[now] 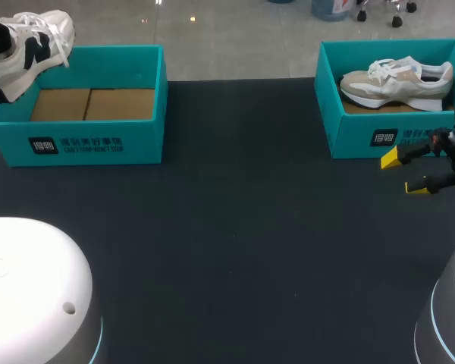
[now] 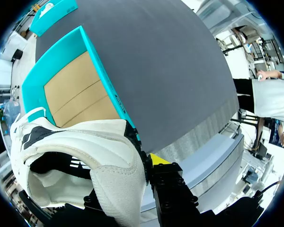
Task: Take the shoe out of the shoebox, open the shoe tongue, remove and reinsert the insole, then place the shoe into the shoebox
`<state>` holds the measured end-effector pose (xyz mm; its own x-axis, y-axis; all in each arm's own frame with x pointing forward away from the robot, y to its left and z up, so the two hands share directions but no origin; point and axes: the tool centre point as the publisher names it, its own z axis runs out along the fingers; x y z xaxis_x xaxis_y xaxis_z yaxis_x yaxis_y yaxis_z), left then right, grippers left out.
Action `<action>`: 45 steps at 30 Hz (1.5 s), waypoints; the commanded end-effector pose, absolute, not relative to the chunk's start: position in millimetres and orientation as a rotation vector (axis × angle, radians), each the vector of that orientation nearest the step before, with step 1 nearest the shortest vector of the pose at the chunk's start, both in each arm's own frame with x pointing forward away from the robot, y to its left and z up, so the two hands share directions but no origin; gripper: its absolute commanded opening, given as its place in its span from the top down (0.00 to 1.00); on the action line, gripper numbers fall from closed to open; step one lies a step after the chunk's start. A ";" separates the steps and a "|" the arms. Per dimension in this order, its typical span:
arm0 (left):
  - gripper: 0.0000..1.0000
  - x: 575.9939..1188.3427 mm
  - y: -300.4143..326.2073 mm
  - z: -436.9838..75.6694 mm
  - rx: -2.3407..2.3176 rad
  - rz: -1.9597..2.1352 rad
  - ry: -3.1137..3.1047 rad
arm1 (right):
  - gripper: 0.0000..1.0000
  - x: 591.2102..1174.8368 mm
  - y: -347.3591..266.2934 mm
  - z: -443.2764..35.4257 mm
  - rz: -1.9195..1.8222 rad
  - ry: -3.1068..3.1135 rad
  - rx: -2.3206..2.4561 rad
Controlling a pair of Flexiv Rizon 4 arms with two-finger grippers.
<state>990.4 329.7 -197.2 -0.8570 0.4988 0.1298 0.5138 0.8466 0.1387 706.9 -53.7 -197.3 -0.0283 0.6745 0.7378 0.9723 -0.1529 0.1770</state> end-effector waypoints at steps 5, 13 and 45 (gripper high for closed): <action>1.00 1001.7 346.3 -194.6 -2.014 -0.296 -2.262 | 0.00 706.2 -53.1 -197.5 -1.012 -1.723 -1.863; 1.00 1004.5 348.9 -190.7 -2.216 -0.360 -2.137 | 0.00 706.2 -53.1 -197.5 -1.012 -1.723 -1.863; 1.00 1038.7 335.0 -205.8 -2.166 -0.350 -2.191 | 0.00 706.2 -53.1 -197.5 -1.012 -1.723 -1.863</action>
<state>1029.2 336.0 -202.7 -0.0228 0.9827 0.1839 0.9904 -0.0030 0.1386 706.9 -53.7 -197.3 -0.0282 0.6745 0.7377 0.9723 -0.1529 0.1770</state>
